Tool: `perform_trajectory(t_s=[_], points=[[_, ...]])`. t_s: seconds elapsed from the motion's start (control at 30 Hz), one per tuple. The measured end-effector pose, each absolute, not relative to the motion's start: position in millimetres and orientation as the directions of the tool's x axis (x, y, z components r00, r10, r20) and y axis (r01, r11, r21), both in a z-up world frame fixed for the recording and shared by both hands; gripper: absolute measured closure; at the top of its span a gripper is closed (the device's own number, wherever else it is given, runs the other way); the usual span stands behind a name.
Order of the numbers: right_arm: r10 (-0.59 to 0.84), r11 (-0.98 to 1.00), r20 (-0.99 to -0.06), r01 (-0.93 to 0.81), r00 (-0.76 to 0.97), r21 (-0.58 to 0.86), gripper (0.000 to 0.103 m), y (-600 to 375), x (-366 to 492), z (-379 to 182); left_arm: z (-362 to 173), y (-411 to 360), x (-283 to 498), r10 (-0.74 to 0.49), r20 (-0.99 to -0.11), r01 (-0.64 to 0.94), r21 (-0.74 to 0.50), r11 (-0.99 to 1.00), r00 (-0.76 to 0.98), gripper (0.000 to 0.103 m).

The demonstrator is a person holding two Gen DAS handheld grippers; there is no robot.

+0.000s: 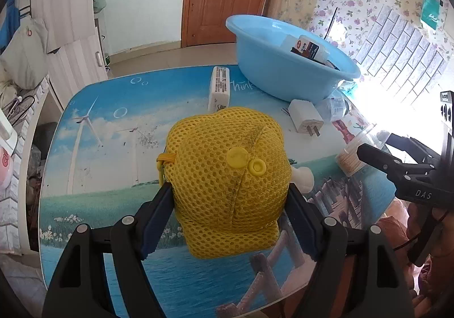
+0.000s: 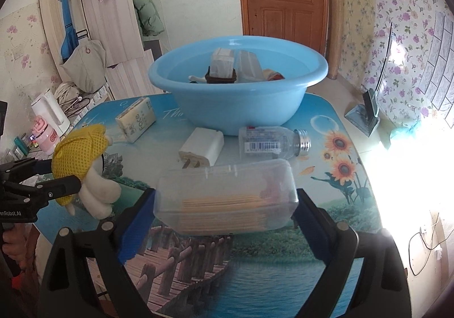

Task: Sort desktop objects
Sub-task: 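Lift and carry the plush toy and toothpick box over the basin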

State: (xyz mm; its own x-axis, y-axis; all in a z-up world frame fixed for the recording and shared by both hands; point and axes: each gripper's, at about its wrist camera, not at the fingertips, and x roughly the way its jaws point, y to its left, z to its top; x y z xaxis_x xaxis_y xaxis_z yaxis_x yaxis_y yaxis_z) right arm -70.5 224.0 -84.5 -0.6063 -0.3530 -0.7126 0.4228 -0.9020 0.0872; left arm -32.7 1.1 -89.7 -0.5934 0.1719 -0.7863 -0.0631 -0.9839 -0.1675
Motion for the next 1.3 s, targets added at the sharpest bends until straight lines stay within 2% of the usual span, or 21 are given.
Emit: perform_trajectory(t_s=[0.33,0.73,0.83,0.9,1.0,1.3], points=[[-0.353,-0.899,-0.725,0.429,-0.591,0.088,0.008,221,-66,-89,-103,-4,-35,0.164,-0.796,-0.048,-0.168,-0.985,-0.583,0.024],[-0.373,-0.888,-0.730,0.449,-0.573,0.102,0.008,216,-67,-96,-112,-7,-44,0.174,-0.786,-0.037,-0.190,-0.981,-0.592,0.009],[-0.378,-0.886,-0.730,0.452,-0.569,0.106,0.008,215,-68,-97,-115,-8,-47,0.203,-0.786,-0.038,-0.224,-0.974,-0.583,0.009],[-0.372,-0.888,-0.733,0.449,-0.569,0.101,0.009,216,-68,-99,-114,-6,-46,0.221,-0.780,-0.056,-0.233,-0.971,-0.585,0.019],[-0.392,-0.879,-0.726,0.462,-0.565,0.116,0.009,217,-67,-97,-111,-2,-44,0.213,-0.777,-0.070,-0.214,-0.974,-0.592,0.024],[-0.412,-0.876,-0.692,0.468,-0.593,0.120,0.009,219,-64,-83,-87,-2,-38,0.197,-0.739,-0.063,-0.205,-0.977,-0.644,0.024]])
